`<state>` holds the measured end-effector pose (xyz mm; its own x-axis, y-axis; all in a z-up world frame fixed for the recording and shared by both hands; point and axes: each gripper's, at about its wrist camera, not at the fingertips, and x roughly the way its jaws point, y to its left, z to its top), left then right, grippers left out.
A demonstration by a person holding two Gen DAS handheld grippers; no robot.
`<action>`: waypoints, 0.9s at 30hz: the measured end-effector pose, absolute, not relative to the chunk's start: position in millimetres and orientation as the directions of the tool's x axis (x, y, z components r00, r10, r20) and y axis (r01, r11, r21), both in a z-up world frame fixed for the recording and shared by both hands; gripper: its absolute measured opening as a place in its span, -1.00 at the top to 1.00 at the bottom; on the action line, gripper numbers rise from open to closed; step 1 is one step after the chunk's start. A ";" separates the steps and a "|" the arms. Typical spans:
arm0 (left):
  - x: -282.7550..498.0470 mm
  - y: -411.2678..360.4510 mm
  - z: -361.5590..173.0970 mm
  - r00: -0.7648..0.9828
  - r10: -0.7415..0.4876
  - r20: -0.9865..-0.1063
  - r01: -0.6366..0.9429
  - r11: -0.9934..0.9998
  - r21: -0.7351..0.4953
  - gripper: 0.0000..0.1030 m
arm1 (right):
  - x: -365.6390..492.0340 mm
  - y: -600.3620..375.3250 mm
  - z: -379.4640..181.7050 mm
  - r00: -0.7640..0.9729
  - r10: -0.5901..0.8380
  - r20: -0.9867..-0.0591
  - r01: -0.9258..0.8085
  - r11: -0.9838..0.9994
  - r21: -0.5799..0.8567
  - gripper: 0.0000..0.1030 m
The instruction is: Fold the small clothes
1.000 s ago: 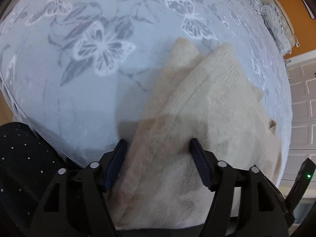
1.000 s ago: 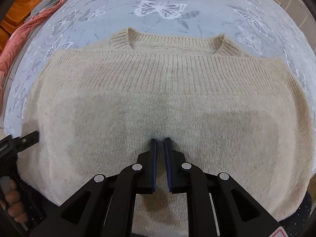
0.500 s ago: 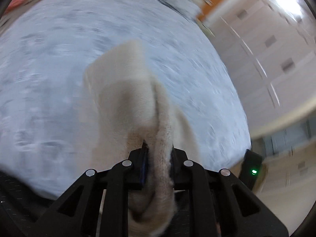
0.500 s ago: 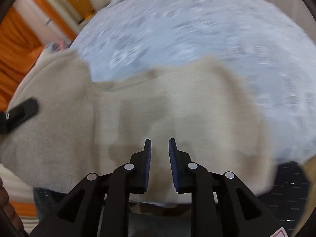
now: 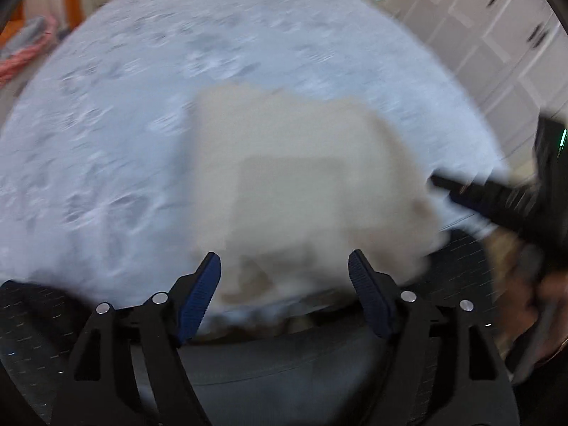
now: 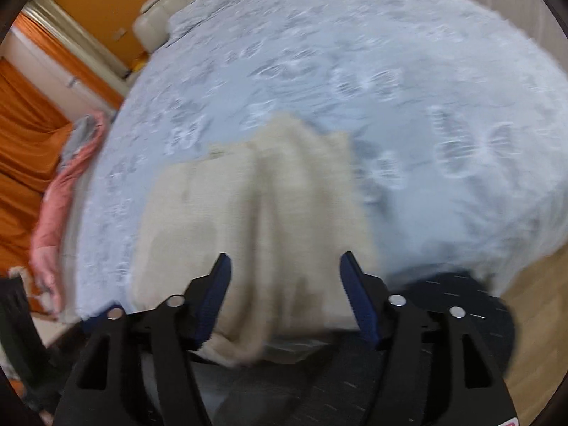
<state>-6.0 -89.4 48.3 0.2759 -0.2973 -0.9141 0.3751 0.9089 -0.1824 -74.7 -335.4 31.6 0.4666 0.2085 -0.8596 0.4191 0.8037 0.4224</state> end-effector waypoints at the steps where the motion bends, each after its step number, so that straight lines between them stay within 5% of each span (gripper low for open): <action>1: -2.3 -83.7 39.5 0.261 -0.272 -0.926 0.348 0.921 -0.172 -0.40 | -60.0 -327.5 20.0 0.443 0.252 -0.860 0.413 0.794 0.446 -0.31; 5: 4.3 -60.1 19.0 0.208 -0.275 -0.939 0.229 0.947 -0.226 -0.40 | -27.8 -304.1 -17.0 0.357 0.359 -0.863 0.431 0.756 0.493 -0.25; 6: 3.8 -58.0 18.7 0.203 -0.279 -0.939 0.217 0.948 -0.235 -0.40 | -22.8 -296.4 -18.7 0.347 0.360 -0.866 0.416 0.768 0.486 -0.05; 7: 3.2 -59.1 19.9 0.202 -0.277 -0.939 0.218 0.948 -0.233 -0.40 | -15.8 -287.8 -13.6 0.340 0.368 -0.865 0.381 0.787 0.485 0.74; 14: -0.6 -81.8 33.6 0.249 -0.250 -0.936 0.287 0.942 -0.175 -0.40 | -36.0 -319.8 95.1 0.613 0.267 -0.744 0.269 0.814 0.514 0.78; 17: 2.4 -94.2 24.2 0.211 -0.270 -0.939 0.299 0.933 -0.202 -0.43 | -36.9 -346.9 46.4 0.469 0.083 -0.879 0.388 0.875 0.289 0.77; 19: 1.4 -102.9 22.4 0.199 -0.277 -0.940 0.316 0.926 -0.205 -0.42 | -38.4 -363.9 -14.0 0.307 0.105 -0.946 0.459 0.854 0.244 0.76; 27: -1.6 -104.9 62.2 0.296 -0.292 -0.910 0.325 0.926 -0.191 -0.40 | -70.8 -369.6 31.0 0.443 0.046 -0.895 0.499 0.817 0.289 0.51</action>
